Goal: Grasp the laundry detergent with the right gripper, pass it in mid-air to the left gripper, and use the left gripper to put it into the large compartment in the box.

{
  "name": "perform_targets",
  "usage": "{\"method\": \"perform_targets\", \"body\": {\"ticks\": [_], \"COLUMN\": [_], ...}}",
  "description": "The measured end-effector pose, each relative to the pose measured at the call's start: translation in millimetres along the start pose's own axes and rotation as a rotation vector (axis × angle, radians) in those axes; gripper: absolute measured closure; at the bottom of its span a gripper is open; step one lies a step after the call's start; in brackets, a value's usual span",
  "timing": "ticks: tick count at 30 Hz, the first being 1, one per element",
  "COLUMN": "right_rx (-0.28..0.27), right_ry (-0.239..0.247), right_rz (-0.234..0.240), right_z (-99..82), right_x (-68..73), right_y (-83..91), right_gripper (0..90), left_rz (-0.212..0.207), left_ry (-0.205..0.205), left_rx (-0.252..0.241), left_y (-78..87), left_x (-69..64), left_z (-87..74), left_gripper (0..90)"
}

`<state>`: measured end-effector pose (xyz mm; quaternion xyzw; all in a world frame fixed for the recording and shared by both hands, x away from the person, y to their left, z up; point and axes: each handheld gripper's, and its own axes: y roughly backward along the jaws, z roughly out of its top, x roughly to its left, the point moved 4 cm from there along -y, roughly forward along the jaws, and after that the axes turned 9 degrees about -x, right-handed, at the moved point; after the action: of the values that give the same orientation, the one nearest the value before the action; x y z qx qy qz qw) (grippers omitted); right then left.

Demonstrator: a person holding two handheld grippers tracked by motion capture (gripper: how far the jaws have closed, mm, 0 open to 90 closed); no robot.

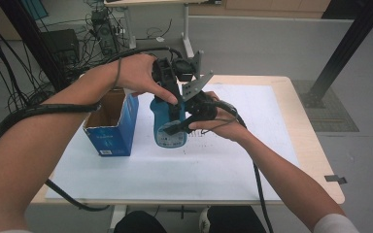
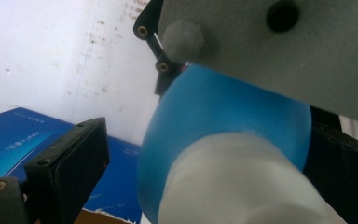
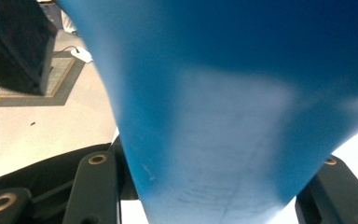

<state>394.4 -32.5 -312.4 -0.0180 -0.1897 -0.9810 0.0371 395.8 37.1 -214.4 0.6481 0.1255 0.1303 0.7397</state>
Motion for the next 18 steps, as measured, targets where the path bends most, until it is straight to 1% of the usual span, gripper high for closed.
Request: {"method": "perform_targets", "body": {"ticks": [1, 5, 8, 18], "right_rx": [-0.002, -0.005, -0.013, -0.015], "right_ry": [0.002, 0.007, 0.008, 0.009], "right_rz": [0.006, 0.0, 0.009, 0.004], "right_z": [0.1, 0.6, 1.1, 2.5], "right_x": [-0.1, -1.5, -1.7, -2.4], "right_y": [-0.3, 0.1, 0.3, 1.2], "right_gripper": [45.0, 45.0, 45.0, 45.0], "left_rz": [-0.001, -0.001, -0.002, 0.001], "left_ry": [-0.001, -0.006, -0.005, -0.009], "left_rx": [-0.001, -0.001, -0.006, -0.015], "left_y": [-0.3, -1.0, -1.1, -1.2], "left_x": [0.0, 1.0, 1.5, 1.6], "left_z": [0.2, 0.7, 0.8, 1.8], "left_gripper": [5.0, 5.0, 5.0, 5.1]}}
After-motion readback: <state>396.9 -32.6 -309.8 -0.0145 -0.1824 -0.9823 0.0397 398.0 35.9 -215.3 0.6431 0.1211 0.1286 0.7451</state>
